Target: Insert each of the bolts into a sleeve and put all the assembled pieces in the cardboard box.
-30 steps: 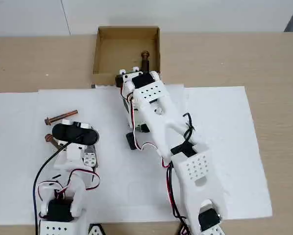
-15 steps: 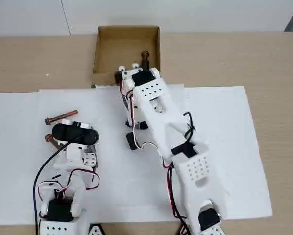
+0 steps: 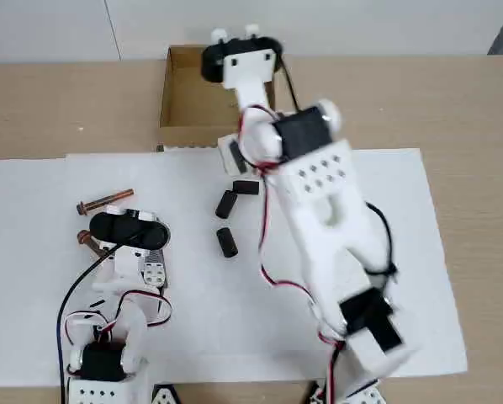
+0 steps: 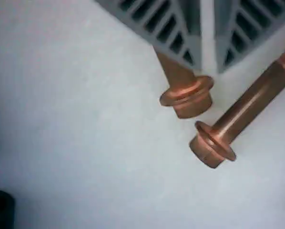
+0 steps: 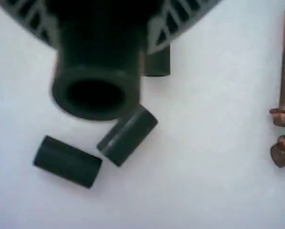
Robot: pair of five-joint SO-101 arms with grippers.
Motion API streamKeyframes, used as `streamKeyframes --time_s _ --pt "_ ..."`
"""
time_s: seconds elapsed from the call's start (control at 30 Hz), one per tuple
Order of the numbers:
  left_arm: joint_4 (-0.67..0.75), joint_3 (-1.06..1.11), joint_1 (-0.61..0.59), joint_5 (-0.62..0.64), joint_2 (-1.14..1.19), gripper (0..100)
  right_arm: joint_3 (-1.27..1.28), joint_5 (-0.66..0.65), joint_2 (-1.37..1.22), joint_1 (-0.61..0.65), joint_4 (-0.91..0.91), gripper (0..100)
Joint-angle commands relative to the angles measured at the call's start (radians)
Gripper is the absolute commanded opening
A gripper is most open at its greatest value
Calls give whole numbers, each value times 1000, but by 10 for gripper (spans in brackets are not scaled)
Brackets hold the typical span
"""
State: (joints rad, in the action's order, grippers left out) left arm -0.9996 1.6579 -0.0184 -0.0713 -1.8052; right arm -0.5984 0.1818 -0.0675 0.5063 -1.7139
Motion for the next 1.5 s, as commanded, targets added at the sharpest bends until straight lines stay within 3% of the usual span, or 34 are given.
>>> streamKeyframes --time_s 0.0,0.43,0.67,0.77,0.93,1.2,1.47 --pt "25 -7 -5 -2 -8 7 121 9 188 -31 -8 3" --pt "-135 -309 -6 -2 8 7 839 8 591 -338 39 3" --pt "-153 -503 -6 14 287 7 1103 6 717 -366 163 3" --pt "-176 -622 -5 101 463 7 1175 6 743 -366 209 3" --pt "-299 -816 3 359 761 7 1255 9 759 -367 246 3" --pt "-439 -1059 3 578 1169 7 1272 11 759 -369 239 3" --pt "-554 -1248 5 588 1473 7 1272 12 759 -369 239 3"
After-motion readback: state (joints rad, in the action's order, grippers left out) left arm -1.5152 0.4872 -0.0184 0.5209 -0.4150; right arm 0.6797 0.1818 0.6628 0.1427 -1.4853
